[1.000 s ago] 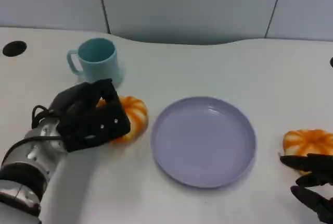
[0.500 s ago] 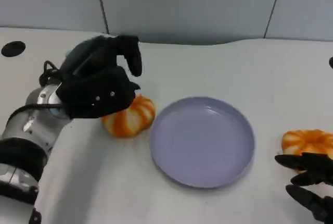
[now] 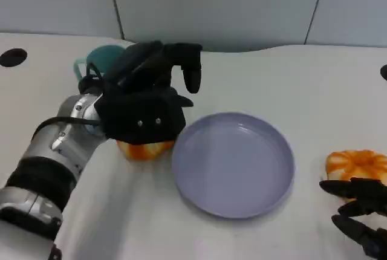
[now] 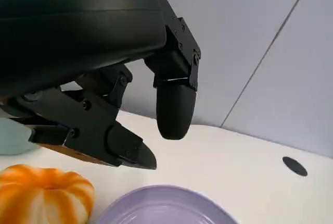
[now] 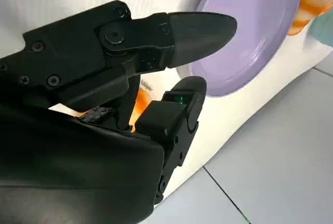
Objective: Grasp the bread from the table and place it into the plate.
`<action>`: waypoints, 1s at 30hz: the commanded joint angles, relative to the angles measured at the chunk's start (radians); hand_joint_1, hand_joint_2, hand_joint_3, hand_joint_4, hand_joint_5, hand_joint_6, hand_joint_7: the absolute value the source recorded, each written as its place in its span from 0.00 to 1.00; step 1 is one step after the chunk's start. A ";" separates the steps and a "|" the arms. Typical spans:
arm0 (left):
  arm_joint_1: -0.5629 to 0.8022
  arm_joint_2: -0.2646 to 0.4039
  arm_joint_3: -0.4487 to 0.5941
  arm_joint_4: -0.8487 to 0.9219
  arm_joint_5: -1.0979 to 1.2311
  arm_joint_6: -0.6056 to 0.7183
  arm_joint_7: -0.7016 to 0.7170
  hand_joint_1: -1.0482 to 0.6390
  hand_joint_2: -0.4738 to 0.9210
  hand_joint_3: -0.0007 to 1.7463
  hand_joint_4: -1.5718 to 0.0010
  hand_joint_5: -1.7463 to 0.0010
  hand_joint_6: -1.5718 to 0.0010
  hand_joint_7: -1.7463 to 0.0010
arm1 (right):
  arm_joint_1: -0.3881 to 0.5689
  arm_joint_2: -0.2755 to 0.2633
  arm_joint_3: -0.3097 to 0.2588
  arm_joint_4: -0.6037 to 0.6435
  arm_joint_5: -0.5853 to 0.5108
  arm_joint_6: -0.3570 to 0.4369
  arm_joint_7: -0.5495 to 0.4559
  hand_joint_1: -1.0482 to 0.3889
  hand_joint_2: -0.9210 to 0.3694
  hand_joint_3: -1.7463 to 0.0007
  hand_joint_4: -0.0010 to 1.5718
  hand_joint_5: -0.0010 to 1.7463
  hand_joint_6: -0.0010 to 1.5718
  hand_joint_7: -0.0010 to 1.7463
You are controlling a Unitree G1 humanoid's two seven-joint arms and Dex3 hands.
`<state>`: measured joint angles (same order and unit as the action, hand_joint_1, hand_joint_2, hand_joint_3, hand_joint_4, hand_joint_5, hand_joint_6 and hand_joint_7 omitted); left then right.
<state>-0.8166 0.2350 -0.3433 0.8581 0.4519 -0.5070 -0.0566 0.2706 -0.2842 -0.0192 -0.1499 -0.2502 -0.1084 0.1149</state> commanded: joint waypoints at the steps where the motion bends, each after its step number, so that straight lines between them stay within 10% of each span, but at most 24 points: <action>1: -0.029 0.081 -0.054 -0.025 0.094 0.074 -0.076 0.47 0.92 0.03 0.59 0.00 0.76 0.00 | 0.007 -0.010 -0.006 -0.003 -0.010 -0.002 -0.010 0.57 0.00 0.82 0.41 0.41 0.53 0.01; 3: -0.052 0.114 -0.089 -0.058 0.132 0.115 -0.176 0.42 0.92 0.03 0.67 0.06 0.80 0.07 | 0.007 -0.011 -0.007 -0.003 -0.010 0.001 -0.008 0.57 0.00 0.82 0.41 0.41 0.53 0.01; 6: -0.090 0.166 -0.146 -0.136 0.187 0.192 -0.380 0.29 0.93 0.01 0.83 0.59 0.73 0.72 | 0.006 -0.010 -0.009 0.000 -0.005 0.004 -0.005 0.57 0.00 0.82 0.42 0.41 0.53 0.01; 9: -0.078 0.186 -0.162 -0.233 0.221 0.252 -0.455 0.22 0.90 0.00 0.86 0.76 0.73 0.96 | 0.009 -0.010 -0.009 0.000 -0.001 -0.006 -0.005 0.57 0.00 0.82 0.42 0.41 0.53 0.01; 30: -0.052 0.125 -0.233 -0.179 0.344 0.484 -0.461 0.14 0.91 0.00 0.99 0.82 0.89 1.00 | 0.025 -0.011 -0.013 -0.029 -0.003 0.009 -0.001 0.57 0.00 0.81 0.42 0.41 0.53 0.01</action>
<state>-0.8614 0.3694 -0.5649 0.6248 0.7928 -0.0276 -0.5377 0.2869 -0.2845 -0.0200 -0.1659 -0.2572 -0.1031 0.1152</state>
